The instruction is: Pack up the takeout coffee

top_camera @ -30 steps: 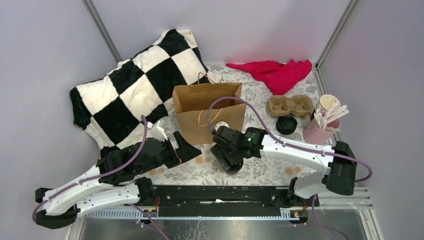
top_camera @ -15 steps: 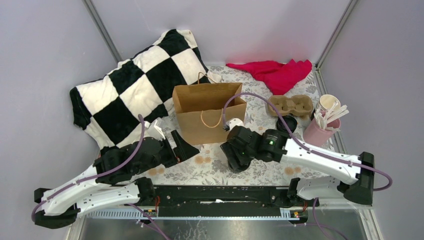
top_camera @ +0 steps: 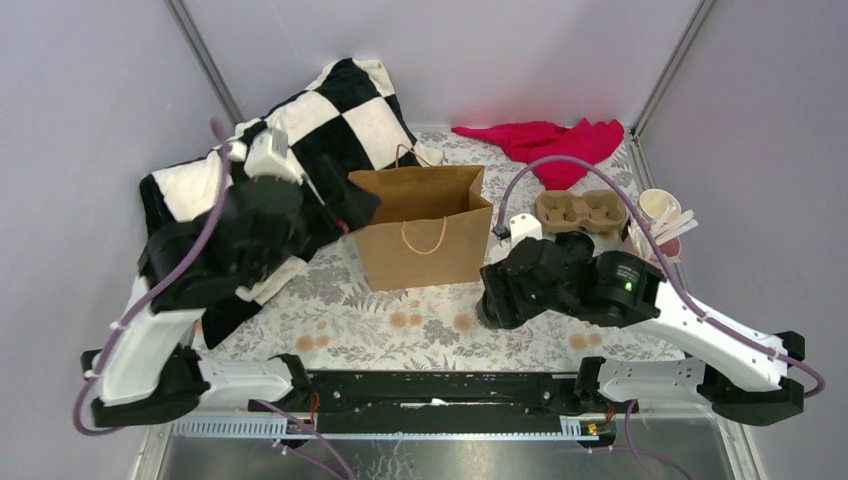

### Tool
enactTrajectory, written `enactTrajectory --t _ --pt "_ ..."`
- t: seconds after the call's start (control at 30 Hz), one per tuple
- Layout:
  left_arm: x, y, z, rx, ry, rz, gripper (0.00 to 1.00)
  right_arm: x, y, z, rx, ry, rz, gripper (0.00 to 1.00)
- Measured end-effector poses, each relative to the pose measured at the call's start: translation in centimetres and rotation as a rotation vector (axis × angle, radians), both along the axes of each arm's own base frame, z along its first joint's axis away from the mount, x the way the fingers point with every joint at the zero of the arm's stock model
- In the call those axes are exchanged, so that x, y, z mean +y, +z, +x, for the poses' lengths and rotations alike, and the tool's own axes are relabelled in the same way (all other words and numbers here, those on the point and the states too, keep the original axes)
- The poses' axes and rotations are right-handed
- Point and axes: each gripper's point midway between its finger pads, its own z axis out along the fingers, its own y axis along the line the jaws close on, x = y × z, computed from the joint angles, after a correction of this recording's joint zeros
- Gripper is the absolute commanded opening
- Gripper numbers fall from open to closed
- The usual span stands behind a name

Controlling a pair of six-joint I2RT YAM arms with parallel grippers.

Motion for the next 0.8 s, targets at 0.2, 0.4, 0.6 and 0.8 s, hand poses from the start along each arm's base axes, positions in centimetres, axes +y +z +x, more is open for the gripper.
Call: enactTrajectory --t 0.2,0.4,0.6,0.8 --pt "5.6 -4.7 11.0 0.132 0.193 0.274 0.91 -1.0 2.9 0.5 -0.052 -0.035 0.024 0.83" --pt "6.4 -9.4 13.3 0.256 0.084 0.319 0.77 -1.8 4.1 0.9 -0.080 -0.056 0.011 0.83" --pt "4.0 -11.1 14.1 0.248 -0.038 0.261 0.54 -1.3 6.4 1.7 -0.123 -0.074 0.029 0.81" --pt "3.7 -13.3 14.4 0.282 -0.084 0.298 0.45 -1.0 11.3 2.9 -0.214 -0.088 0.113 0.80"
